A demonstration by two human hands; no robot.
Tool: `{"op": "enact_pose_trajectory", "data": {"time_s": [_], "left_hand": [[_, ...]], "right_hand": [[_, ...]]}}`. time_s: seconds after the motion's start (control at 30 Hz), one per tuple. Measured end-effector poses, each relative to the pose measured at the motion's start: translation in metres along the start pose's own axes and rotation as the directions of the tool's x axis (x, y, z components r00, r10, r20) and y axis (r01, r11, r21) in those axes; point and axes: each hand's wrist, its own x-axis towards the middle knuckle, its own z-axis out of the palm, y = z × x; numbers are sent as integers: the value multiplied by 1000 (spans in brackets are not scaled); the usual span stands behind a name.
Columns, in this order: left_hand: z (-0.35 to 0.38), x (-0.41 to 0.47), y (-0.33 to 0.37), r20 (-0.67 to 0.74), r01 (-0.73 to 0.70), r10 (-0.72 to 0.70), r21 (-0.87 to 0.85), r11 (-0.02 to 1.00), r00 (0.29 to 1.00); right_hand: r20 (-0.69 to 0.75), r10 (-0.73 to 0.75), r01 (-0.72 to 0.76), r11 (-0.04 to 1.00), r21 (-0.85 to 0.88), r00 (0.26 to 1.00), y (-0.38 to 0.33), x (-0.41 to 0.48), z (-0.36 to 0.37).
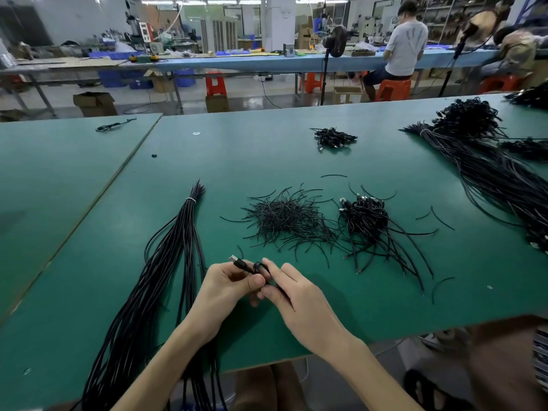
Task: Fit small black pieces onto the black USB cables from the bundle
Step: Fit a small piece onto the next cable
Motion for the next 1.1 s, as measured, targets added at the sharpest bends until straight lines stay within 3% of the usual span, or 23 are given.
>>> {"op": "enact_pose_trajectory", "data": {"time_s": [0.17,0.5,0.8,1.1], "left_hand": [[-4,5,-3,-54,87,-88,-31,996,995],[-1,2,3,-30,107,-107,-12,994,994],[-2,1,6,77,142,-137,-58,988,987],[0,-1,4,48,65,-66,16,998,997]], "right_hand": [[5,-28,28,999,-43,1000,1,-2,1],[-23,-52,46,971,-234,998,3,1,3],[-33,-88,78,972,-221,996,3,-3,3],[4,-85,85,980,-180,996,3,-3,2]]}}
